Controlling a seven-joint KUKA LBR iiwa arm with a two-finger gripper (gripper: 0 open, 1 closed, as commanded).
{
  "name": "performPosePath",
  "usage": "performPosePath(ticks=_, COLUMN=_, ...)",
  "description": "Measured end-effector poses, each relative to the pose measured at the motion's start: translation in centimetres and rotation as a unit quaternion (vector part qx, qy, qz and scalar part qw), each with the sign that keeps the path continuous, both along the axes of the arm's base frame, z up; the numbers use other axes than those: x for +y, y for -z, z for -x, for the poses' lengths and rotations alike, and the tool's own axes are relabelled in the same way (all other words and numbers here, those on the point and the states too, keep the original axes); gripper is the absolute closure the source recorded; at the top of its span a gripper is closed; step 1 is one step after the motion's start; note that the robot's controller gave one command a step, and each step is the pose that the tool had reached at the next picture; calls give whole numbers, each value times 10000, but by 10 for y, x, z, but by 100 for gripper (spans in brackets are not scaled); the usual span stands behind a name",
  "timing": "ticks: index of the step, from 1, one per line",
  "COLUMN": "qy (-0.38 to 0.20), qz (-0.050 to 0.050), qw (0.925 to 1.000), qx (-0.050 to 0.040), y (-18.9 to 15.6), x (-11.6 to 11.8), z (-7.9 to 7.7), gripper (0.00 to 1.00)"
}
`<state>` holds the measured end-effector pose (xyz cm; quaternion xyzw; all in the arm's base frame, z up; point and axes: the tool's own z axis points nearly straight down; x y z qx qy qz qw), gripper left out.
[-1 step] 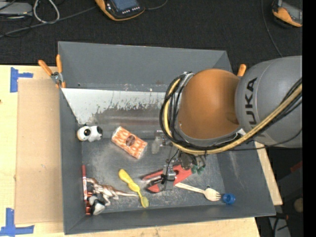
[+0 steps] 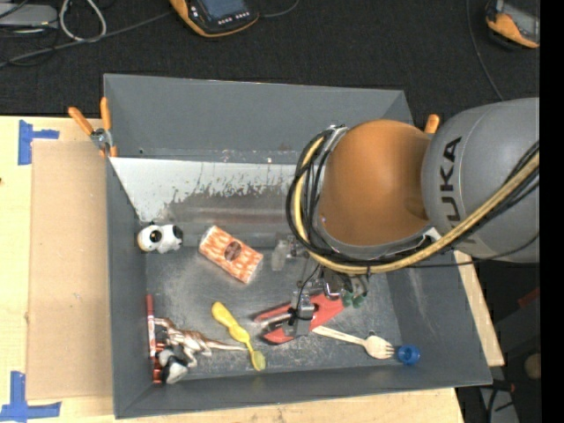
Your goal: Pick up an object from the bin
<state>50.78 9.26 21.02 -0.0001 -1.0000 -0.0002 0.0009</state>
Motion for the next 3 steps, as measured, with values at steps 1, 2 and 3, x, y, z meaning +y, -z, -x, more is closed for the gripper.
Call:
performPosePath(ticks=1, qy=-409, qz=-3, qw=9992, qx=-12, y=52, x=-15, z=2, gripper=0)
performPosePath(ticks=2, qy=-464, qz=-3, qw=9989, qx=-11, y=85, x=-33, z=20, gripper=0)
performPosePath(ticks=3, qy=-417, qz=-9, qw=9991, qx=-9, y=139, x=-61, z=14, gripper=100)
